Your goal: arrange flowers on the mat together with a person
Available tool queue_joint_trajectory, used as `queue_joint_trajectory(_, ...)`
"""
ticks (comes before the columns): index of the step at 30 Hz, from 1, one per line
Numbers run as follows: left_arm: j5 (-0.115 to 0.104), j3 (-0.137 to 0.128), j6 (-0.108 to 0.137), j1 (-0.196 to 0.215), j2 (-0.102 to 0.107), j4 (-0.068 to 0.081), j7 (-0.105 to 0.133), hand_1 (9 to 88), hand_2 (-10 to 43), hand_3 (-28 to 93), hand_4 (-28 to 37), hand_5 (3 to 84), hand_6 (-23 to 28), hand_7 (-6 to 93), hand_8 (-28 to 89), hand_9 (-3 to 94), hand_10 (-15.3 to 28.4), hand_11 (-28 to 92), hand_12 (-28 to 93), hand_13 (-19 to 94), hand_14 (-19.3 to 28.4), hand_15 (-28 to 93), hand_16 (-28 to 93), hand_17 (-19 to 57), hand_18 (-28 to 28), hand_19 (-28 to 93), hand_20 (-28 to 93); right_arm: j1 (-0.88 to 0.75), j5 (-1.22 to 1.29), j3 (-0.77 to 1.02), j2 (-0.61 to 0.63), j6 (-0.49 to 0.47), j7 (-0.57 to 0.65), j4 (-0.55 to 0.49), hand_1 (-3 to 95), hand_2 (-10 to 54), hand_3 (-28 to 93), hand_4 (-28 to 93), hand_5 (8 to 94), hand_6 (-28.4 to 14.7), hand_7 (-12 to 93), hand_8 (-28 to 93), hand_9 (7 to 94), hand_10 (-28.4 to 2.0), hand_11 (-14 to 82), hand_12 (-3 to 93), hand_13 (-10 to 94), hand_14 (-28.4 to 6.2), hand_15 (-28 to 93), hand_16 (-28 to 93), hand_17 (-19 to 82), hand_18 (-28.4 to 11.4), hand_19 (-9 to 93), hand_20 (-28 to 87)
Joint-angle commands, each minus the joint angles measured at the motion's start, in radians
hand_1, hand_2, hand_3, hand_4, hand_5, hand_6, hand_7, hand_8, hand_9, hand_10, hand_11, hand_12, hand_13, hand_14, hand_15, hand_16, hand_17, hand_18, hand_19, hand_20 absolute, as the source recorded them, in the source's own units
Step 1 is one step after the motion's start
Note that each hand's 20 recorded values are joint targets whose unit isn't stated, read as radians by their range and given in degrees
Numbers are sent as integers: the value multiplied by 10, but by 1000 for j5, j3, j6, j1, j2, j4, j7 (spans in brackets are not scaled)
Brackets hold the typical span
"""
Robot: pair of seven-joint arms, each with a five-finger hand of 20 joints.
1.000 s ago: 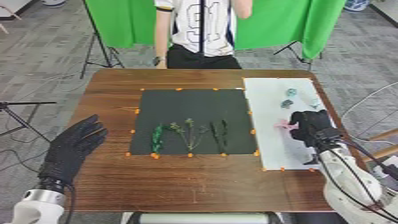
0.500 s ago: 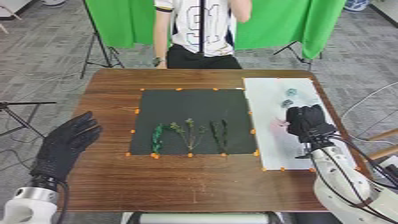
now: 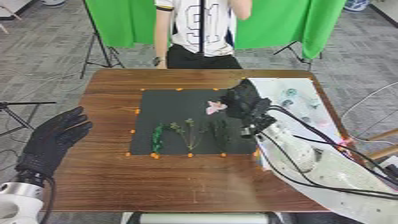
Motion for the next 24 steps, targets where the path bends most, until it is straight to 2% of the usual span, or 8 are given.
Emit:
queue_joint_trajectory(1,-9,24,19,-3,20,8,0,285,17,727,-196,407,60,181,-91,341,143,275,125,275,161,377,-18,-71,206,481,97,306,10,-234,-247,-24,-105,27,490,-95,822,-283,689,51,506,-41,770,-57,326,543,646,-49,659,403,278,-153,701,438)
queue_joint_trajectory(3,-10,26,22,-12,26,13,-3,285,17,727,-196,407,60,180,-91,341,142,276,126,274,161,376,-18,-71,206,480,96,330,-7,-269,-301,-30,-158,76,489,-95,823,-283,686,52,509,-40,769,-56,326,544,646,-48,658,402,278,-153,700,438)
queue_joint_trajectory(9,-12,39,33,-42,41,28,-7,285,18,725,-195,406,60,179,-91,340,142,276,126,275,160,376,-19,-71,206,481,96,427,-7,-439,-383,-32,-186,149,486,-95,825,-283,685,53,511,-42,767,-54,326,544,645,-47,658,401,278,-152,698,437)
queue_joint_trajectory(11,-20,32,39,-22,52,20,9,285,18,726,-195,408,60,180,-91,341,143,276,126,274,160,376,-18,-71,206,481,96,439,-28,-472,-419,-17,-161,183,485,-95,825,-283,686,54,511,-44,767,-54,326,543,645,-47,658,401,278,-151,698,437)
queue_joint_trajectory(13,-20,39,37,-23,60,17,13,285,18,726,-195,408,60,180,-91,342,143,276,126,274,160,376,-19,-70,206,481,96,452,-8,-502,-443,-25,-125,208,485,-95,825,-283,686,54,513,-46,767,-54,327,542,646,-46,658,400,278,-151,697,437)
queue_joint_trajectory(15,-19,46,29,-31,67,20,13,285,18,726,-194,408,60,180,-91,341,143,276,126,273,160,375,-19,-71,206,481,96,471,-7,-537,-469,-16,-89,242,485,-95,825,-283,684,56,515,-46,766,-54,328,544,646,-46,658,400,277,-150,696,437)
queue_joint_trajectory(18,-26,53,34,-32,85,19,24,285,17,726,-195,407,60,180,-91,340,142,275,125,272,159,375,-18,-71,206,482,97,500,4,-578,-499,-21,-64,281,484,-95,825,-283,681,56,518,-48,766,-54,329,544,644,-46,658,402,277,-149,695,437)
queue_joint_trajectory(24,-21,58,30,-40,89,21,17,285,17,727,-196,407,60,179,-92,339,141,275,126,272,160,376,-18,-71,206,482,96,541,-18,-645,-522,-31,-47,340,486,-95,821,-283,680,55,521,-52,760,-54,329,546,641,-45,657,404,273,-148,691,437)
